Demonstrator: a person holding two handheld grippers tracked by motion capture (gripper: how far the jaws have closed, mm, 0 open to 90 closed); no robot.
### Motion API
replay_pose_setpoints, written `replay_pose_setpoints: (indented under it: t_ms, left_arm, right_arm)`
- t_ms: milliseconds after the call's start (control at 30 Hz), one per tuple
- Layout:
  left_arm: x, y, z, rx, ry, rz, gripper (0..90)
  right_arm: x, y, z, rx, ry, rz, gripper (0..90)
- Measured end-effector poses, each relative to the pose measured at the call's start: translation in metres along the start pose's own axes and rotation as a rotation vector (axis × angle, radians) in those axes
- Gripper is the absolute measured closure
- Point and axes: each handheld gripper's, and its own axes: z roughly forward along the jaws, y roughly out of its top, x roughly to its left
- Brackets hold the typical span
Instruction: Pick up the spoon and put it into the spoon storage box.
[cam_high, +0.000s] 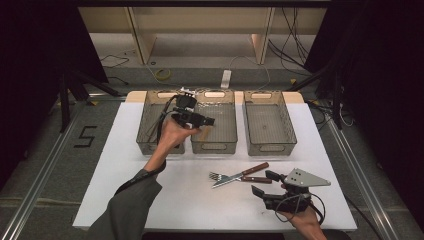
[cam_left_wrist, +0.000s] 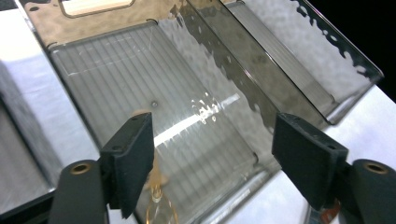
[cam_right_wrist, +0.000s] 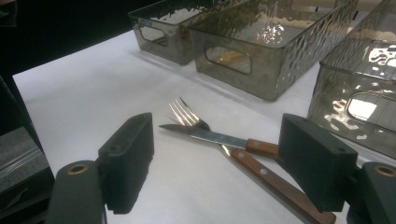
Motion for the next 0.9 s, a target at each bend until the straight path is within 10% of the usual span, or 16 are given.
replay_pose_setpoints:
  t_ms: [900]
  left_arm:
    - [0.001,-0.097,-0.061,-0.113,-0.051,0.029,19.9]
  right_arm:
    - [-0.015,0.009,0.008,0.021,-0.032,-0.001,28.3]
